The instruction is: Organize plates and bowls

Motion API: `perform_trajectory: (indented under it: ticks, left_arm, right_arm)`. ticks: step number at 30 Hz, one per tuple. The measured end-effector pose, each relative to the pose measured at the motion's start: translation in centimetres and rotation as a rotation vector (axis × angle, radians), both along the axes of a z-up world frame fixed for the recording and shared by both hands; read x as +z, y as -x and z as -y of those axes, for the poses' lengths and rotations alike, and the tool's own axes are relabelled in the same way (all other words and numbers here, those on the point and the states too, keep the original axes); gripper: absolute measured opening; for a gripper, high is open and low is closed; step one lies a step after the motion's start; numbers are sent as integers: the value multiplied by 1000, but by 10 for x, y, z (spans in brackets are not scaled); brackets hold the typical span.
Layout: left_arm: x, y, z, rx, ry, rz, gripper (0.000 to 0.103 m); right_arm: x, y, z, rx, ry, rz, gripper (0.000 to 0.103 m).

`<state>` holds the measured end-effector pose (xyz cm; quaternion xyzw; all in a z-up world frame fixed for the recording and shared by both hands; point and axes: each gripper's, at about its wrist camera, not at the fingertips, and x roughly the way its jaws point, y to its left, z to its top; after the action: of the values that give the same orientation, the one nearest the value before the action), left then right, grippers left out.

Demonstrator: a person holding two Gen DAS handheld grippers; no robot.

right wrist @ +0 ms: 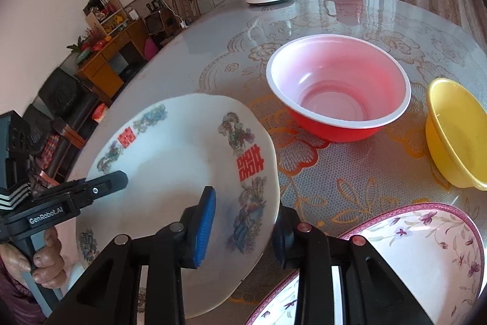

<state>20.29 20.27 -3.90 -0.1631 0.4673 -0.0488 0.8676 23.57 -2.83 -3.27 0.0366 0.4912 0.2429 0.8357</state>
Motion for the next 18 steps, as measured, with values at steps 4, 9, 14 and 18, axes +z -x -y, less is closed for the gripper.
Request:
perform_trajectory:
  ticks: [4,9,14,18]
  left_arm:
    - [10,8,9,-32,-20,44,26]
    - [0,10,16,-28,-60,28,27]
    - [-2,7,9,-8,-60,20,27]
    - [2,10,11,-5,-77,48,27]
  right_arm:
    - [5,7,5,15,-34,15,31]
    - [-4,14,0,3,-19,16,28]
    - [-4,17,1,-1,-14,33,26]
    - [-2,17,1,-15,10,48,25]
